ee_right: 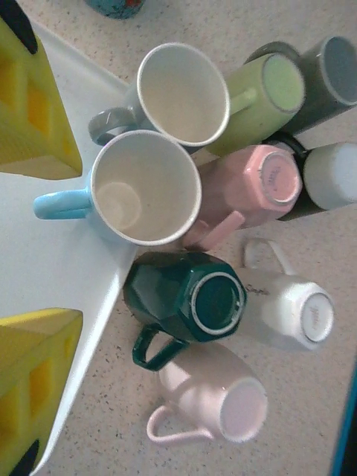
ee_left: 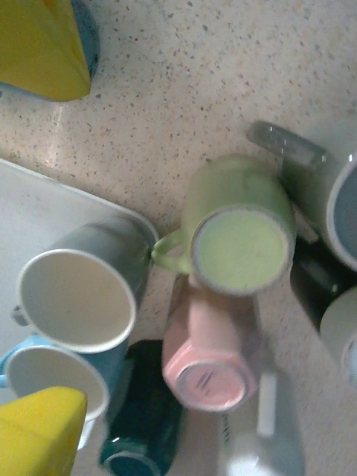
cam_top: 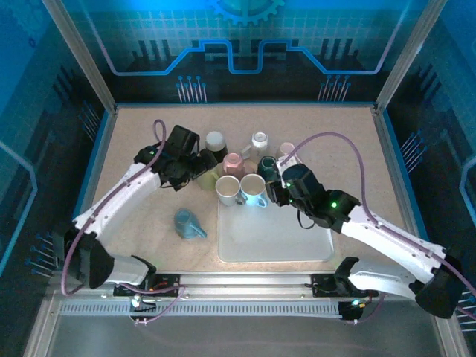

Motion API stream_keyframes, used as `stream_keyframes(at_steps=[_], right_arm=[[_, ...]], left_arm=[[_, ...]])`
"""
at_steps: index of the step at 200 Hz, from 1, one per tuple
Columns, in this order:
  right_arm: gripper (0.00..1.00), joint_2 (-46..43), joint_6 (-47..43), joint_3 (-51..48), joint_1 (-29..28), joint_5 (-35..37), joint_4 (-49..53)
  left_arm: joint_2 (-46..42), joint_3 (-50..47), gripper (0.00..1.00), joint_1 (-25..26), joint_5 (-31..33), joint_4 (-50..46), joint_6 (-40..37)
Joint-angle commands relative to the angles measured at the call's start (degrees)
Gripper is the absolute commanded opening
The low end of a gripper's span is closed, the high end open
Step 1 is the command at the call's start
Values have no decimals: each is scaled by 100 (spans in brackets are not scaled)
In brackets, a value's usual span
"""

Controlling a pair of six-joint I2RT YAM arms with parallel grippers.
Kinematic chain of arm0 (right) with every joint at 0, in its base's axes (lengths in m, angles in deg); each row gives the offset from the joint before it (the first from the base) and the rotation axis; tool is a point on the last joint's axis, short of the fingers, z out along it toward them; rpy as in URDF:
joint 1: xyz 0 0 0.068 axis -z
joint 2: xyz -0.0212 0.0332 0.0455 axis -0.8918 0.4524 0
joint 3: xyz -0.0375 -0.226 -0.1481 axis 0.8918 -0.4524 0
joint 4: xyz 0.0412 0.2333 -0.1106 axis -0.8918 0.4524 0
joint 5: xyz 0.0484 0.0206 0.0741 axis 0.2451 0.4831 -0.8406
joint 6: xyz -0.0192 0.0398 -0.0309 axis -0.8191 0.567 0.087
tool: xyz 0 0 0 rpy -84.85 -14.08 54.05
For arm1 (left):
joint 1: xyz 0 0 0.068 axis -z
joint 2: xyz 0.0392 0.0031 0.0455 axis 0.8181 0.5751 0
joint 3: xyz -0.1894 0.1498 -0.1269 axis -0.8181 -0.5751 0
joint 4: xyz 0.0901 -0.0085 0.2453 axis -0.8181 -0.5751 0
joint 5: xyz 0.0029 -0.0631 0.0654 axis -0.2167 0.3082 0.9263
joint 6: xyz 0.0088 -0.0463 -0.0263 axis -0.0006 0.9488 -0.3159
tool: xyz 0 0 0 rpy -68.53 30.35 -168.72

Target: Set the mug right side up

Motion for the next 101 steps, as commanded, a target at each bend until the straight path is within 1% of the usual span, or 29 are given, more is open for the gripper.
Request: stream_keyframes(at_steps=[1, 40, 67, 101], right_arm=[[50, -310, -20, -240, -76, 241, -194], [49, -573, 134, -456, -74, 996, -228], [49, -722, 184, -496, -84, 991, -227], [49, -916, 149, -561, -70, 983, -347]], left_arm=[[298, 351, 99, -183, -12, -346, 912], [1228, 930, 99, -300, 19, -435, 1072], [1771, 1340, 99, -314, 7, -552, 1117], [2350, 1800, 99, -314, 219, -839, 1152]])
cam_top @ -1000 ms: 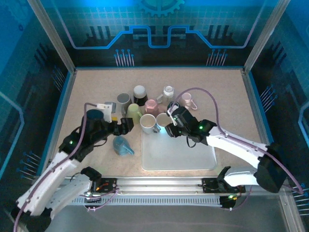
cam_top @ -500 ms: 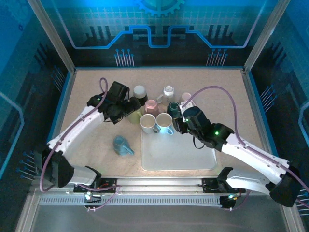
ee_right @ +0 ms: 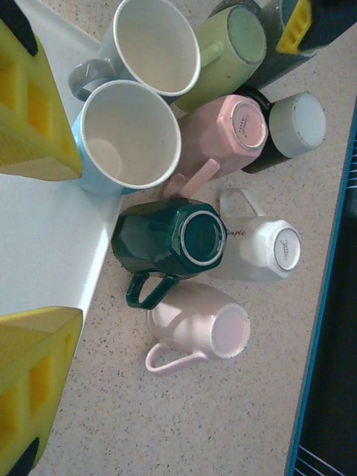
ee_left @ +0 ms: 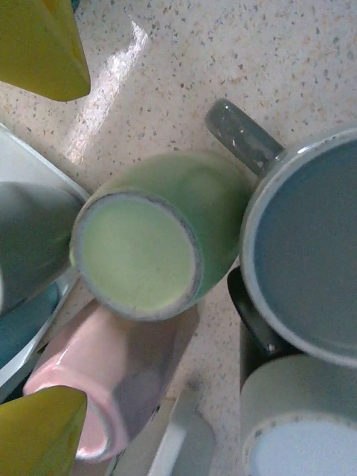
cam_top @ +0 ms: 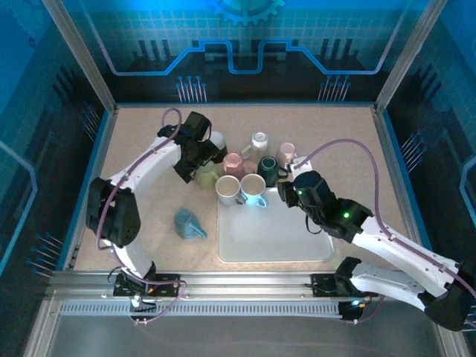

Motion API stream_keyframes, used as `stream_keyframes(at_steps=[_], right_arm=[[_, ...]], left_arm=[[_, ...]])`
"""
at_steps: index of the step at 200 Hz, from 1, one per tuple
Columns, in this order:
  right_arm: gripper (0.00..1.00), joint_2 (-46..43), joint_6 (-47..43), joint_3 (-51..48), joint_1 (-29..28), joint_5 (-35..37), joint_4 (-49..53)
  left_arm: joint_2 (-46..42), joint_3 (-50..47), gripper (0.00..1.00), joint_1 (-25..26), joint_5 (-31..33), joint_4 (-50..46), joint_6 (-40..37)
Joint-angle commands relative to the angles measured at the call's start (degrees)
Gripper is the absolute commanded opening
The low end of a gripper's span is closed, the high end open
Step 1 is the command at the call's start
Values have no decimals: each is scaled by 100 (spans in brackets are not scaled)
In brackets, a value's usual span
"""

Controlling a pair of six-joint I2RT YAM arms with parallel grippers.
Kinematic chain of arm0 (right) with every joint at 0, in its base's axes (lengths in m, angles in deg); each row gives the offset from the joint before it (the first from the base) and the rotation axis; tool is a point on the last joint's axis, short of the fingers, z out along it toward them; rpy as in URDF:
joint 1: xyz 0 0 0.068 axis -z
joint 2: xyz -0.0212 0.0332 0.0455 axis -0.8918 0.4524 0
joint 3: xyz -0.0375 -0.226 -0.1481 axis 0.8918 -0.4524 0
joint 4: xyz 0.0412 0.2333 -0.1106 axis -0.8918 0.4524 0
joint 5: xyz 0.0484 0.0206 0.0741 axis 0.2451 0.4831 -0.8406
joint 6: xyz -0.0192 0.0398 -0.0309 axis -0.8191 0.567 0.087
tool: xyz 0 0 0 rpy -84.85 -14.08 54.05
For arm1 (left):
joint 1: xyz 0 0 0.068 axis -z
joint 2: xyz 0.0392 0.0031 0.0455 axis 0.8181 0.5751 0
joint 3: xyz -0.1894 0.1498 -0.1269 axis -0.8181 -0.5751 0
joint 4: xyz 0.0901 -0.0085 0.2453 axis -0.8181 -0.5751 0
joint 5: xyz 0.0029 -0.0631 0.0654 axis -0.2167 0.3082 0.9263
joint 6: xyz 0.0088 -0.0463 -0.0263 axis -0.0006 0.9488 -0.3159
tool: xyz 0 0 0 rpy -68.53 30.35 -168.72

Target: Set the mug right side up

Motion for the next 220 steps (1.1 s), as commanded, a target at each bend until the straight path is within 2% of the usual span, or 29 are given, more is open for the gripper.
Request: stream_keyframes(at_steps=[1, 43, 115, 149, 220], right_arm=[[49, -194, 84, -88, -68, 198, -197], [50, -194, -73, -95, -92, -359, -283], [50, -77, -135, -115, -90, -301, -310], [51, 40, -153, -77, -100, -320, -285], [50, 58, -199, 21, -111, -297, -192]], left_arm=[[365, 459, 99, -32, 202, -443, 130], [991, 947, 99, -36, 356, -751, 219], [1404, 728, 97, -39, 322, -445, 410], [1567, 740, 89, -41, 466, -426, 388], [1267, 523, 64, -41, 533, -419, 439]])
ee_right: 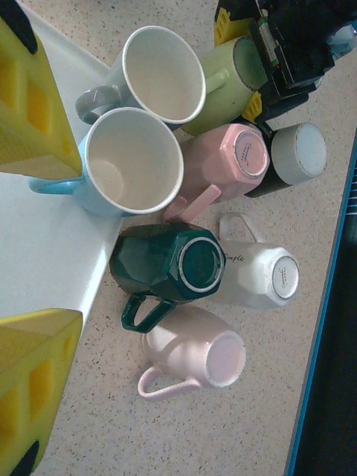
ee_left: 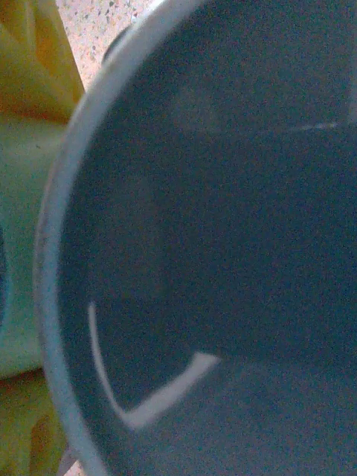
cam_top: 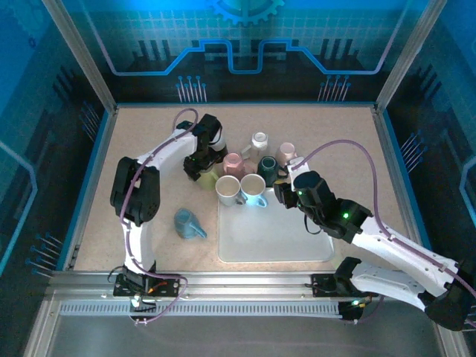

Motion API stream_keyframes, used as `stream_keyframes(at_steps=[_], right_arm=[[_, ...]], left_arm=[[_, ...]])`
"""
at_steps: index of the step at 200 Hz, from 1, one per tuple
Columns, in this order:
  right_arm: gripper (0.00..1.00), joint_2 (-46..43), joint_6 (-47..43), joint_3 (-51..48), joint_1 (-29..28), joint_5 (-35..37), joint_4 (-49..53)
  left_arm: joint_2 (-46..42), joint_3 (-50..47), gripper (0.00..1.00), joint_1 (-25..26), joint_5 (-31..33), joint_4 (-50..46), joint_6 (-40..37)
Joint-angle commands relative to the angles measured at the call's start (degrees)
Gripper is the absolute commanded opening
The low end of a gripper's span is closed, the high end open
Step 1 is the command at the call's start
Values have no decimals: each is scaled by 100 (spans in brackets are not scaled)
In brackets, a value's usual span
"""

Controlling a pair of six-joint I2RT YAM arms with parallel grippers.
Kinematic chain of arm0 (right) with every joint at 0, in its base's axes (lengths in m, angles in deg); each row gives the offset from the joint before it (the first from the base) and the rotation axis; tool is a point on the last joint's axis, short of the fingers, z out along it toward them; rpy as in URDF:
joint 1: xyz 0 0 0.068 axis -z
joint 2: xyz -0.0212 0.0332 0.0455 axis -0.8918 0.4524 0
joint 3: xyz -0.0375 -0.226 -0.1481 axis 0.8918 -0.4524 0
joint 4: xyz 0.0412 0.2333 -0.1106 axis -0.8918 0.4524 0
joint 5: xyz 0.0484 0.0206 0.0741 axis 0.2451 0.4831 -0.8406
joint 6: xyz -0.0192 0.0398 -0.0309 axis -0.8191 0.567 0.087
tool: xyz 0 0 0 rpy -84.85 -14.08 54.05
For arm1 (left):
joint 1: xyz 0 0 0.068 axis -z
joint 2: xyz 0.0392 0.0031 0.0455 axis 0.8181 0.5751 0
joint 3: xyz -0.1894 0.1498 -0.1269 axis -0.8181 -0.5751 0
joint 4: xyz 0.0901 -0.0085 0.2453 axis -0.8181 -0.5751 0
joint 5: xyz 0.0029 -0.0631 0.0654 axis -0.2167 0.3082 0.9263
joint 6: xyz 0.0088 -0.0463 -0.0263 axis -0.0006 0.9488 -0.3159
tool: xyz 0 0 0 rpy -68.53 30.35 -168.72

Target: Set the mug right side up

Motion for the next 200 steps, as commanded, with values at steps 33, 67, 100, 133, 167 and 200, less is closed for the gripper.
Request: stream_keyframes(at_steps=[33, 67, 100, 133, 167, 200], right_arm=[[50, -29, -89, 111, -119, 17, 21], [49, 7, -57, 201, -161, 53, 63], [50, -17, -88, 248, -190, -73, -4], [50, -101, -163, 88, -225, -584, -466], [48, -39, -443, 26, -226, -1631, -745], [47, 229, -253, 52, -218, -2246, -989]], left_arm=[[-720, -234, 59, -41, 66, -5, -130], [-1498, -140, 58, -41, 114, -190, -241], [-2421, -285, 57, -42, 51, -149, -354], [-3662, -1015, 54, -41, -61, 631, -732], [-5275, -2441, 55, -42, -528, 2317, -1785], [-6622, -4195, 59, -42, -1744, 4432, -2216]])
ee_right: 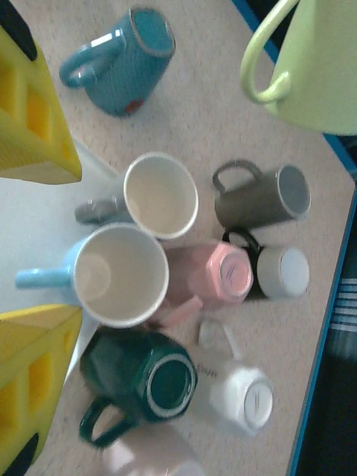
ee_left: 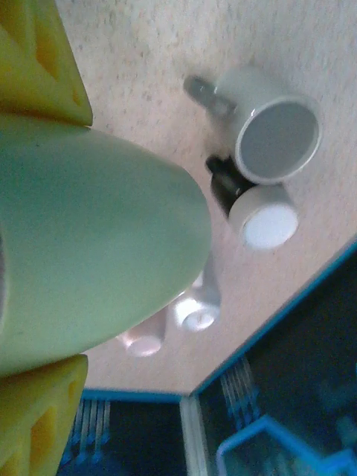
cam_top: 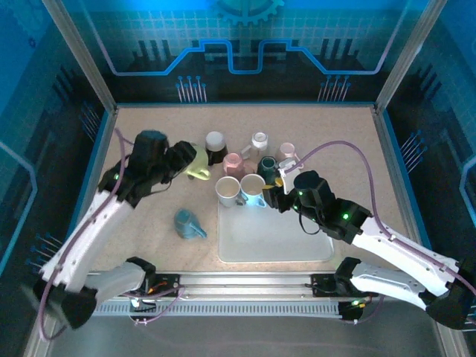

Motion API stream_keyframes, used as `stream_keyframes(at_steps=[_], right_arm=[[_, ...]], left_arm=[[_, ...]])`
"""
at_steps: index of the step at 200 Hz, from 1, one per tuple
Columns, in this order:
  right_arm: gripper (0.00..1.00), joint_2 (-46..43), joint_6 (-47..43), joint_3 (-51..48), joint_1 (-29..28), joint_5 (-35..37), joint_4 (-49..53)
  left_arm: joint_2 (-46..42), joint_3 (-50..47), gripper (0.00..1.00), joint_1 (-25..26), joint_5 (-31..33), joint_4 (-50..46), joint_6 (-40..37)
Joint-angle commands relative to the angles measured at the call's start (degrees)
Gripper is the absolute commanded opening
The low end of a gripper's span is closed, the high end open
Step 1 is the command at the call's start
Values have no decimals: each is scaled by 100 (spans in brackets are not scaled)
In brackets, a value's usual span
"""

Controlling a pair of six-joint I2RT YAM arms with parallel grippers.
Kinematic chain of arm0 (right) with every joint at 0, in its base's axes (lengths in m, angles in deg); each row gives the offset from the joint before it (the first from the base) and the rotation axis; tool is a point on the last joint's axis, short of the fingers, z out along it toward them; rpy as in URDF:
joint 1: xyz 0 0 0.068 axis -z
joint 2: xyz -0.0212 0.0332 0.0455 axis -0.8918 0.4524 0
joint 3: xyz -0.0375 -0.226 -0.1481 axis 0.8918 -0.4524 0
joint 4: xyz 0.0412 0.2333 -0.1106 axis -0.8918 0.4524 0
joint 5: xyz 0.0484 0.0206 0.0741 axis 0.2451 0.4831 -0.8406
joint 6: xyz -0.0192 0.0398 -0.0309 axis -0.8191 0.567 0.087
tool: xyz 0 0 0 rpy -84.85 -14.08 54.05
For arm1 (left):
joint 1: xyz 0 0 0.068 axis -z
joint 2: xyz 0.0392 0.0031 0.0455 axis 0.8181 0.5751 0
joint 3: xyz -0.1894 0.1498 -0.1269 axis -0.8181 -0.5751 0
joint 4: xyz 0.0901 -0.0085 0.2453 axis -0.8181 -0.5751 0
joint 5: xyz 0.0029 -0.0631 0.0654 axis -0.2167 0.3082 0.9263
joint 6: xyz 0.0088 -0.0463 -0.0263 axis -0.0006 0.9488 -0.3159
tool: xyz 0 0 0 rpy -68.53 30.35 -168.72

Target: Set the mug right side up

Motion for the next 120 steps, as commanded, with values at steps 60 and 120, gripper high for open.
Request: stream_keyframes(at_steps=[60, 120], right_arm=[[46, 300, 130, -49, -57, -1333, -573], [45, 185, 138, -173, 147, -1366, -417]], left_arm=[[-1876, -2185, 56, -20, -2159, 3509, -616], [-2656, -3245, 52, -19, -2431, 4645, -341]])
